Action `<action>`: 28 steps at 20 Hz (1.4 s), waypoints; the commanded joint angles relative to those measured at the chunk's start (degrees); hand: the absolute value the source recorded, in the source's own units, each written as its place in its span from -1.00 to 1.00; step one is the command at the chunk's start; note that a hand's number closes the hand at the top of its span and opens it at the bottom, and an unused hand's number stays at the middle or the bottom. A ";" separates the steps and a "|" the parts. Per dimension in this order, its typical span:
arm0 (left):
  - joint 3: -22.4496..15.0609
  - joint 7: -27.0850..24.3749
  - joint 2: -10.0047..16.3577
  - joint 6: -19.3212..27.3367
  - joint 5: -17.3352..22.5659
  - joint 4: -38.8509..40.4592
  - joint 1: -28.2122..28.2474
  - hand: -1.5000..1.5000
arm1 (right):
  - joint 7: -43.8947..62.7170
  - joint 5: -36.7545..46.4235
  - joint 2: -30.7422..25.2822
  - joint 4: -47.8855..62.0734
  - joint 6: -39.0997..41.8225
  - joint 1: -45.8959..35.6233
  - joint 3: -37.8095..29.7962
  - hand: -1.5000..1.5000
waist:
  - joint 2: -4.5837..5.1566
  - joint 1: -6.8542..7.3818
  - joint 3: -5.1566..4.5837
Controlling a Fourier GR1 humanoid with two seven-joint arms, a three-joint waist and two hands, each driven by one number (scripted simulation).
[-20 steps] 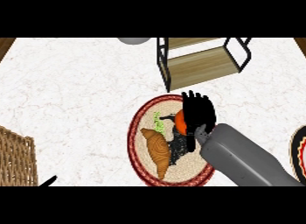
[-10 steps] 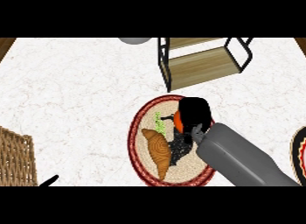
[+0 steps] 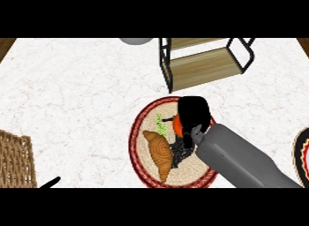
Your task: Pick the squash from the placemat and place it in the tiered shelf
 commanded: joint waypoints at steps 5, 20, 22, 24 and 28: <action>1.21 -7.80 -0.75 7.87 3.39 -2.22 -9.26 0.00 | -13.94 -4.46 -14.46 -4.53 -4.13 4.91 -7.89 1.00 | -0.68 -5.27 -0.09; 3.50 -6.95 -0.78 6.93 3.92 -2.78 -10.49 0.00 | -24.13 -13.51 -30.21 -15.98 -9.02 1.43 -28.03 1.00 | -1.43 -6.37 -0.20; 3.36 -7.92 -0.78 9.05 1.94 -0.44 -13.58 0.00 | -24.99 -16.46 -30.77 -17.60 -11.15 1.74 -32.65 1.00 | -0.95 -5.76 -0.18; 3.06 -8.41 -0.77 10.38 1.04 2.79 -18.12 0.00 | -24.61 -18.72 -31.94 -18.87 -10.18 0.89 -35.63 1.00 | -0.41 -4.60 -0.24; -0.84 -10.29 -0.77 15.42 -3.85 7.40 -23.81 0.00 | -22.56 -19.94 -34.48 -19.49 -8.11 -0.41 -39.20 1.00 | 0.04 -2.69 -0.23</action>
